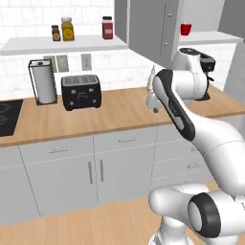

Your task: Gather all objects into one cabinet and sort the glasses and bowls to opposite sides.

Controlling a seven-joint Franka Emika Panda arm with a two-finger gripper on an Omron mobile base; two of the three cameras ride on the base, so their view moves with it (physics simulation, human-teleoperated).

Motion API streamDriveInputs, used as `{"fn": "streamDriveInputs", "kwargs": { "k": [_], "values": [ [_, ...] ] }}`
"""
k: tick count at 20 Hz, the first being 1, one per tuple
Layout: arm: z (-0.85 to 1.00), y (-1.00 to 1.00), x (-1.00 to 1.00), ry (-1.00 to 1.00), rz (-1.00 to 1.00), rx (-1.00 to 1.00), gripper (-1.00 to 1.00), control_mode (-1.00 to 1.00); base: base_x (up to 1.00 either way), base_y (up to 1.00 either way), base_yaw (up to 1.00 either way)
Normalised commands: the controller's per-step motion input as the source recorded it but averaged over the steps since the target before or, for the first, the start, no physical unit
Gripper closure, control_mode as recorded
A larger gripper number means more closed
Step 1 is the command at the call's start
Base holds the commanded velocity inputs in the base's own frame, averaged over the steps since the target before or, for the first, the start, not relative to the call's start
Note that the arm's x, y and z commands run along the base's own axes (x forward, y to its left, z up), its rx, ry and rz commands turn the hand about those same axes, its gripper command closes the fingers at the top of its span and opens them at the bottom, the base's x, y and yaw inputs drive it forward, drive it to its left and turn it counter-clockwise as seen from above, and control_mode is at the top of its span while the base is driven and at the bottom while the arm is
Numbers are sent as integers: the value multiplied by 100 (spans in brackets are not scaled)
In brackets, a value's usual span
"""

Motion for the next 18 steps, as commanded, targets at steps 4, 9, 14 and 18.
{"fn": "streamDriveInputs", "kwargs": {
  "k": [4,9,14,18],
  "values": [
    [0,0,0,0,0,0,-100,100,-94,-7,-6],
    [0,0,0,0,0,0,-100,100,-5,-84,0],
    [0,0,0,0,0,0,-100,100,1,-94,0],
    [0,0,0,0,0,0,-100,100,23,-48,0]
  ]
}}
